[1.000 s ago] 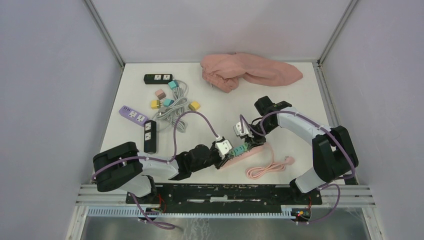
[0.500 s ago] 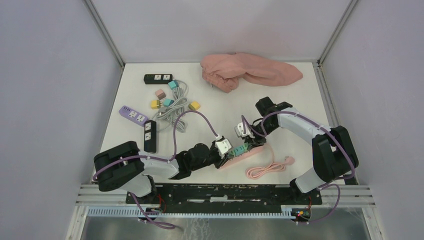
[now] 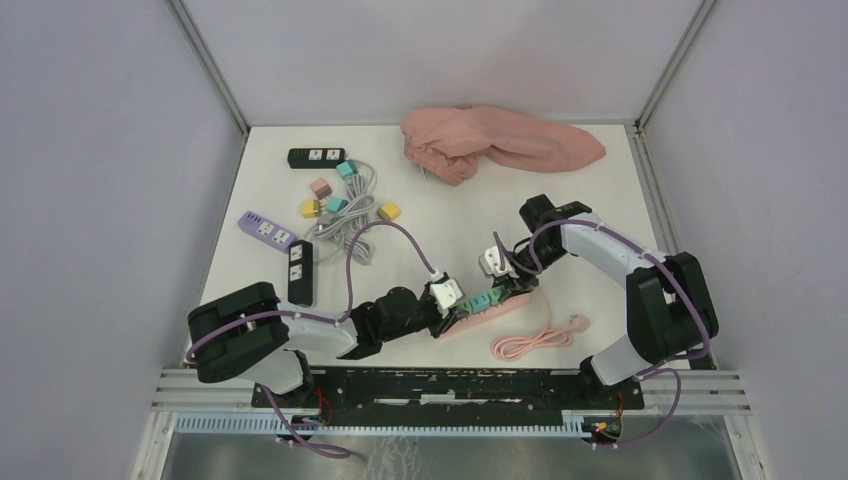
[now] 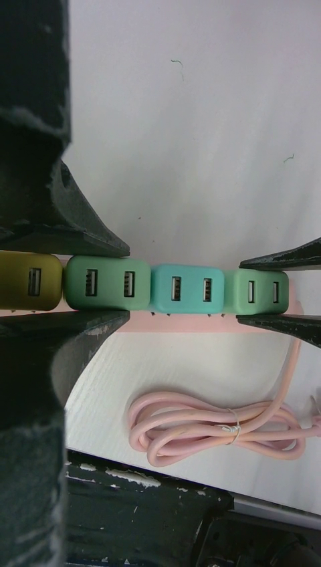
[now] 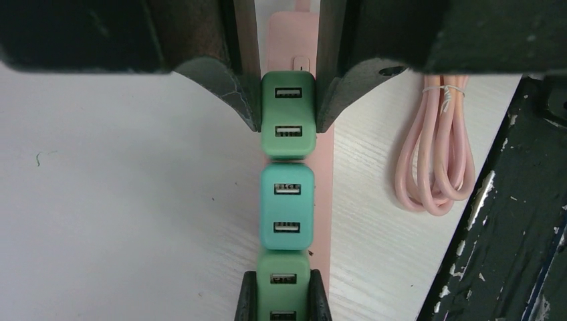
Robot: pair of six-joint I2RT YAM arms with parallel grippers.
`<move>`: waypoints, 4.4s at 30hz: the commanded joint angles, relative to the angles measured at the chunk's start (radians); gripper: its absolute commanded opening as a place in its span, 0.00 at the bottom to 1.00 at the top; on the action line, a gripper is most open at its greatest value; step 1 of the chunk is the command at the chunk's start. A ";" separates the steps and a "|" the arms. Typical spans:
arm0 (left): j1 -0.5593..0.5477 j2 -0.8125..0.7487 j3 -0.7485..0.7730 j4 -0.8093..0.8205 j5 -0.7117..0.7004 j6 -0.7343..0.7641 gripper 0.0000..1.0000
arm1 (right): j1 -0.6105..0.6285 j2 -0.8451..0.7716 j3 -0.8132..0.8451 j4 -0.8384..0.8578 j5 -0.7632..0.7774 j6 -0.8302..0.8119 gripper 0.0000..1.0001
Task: Pull the plug off the socket
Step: Remove the plug from the socket, then place the plug at the center of the board.
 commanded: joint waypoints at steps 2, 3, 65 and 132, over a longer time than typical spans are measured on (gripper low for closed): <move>0.010 0.007 -0.027 -0.050 -0.003 0.006 0.03 | 0.040 -0.029 0.022 -0.131 -0.096 -0.106 0.00; 0.010 0.007 -0.027 -0.051 -0.001 0.005 0.03 | 0.057 -0.025 0.025 -0.111 -0.104 -0.066 0.00; 0.029 -0.012 -0.040 -0.062 0.013 -0.025 0.03 | 0.001 -0.087 0.058 -0.032 -0.048 0.100 0.00; -0.108 0.116 0.764 -0.987 -0.758 -0.486 0.77 | -0.123 0.073 0.179 0.418 -0.373 1.484 0.11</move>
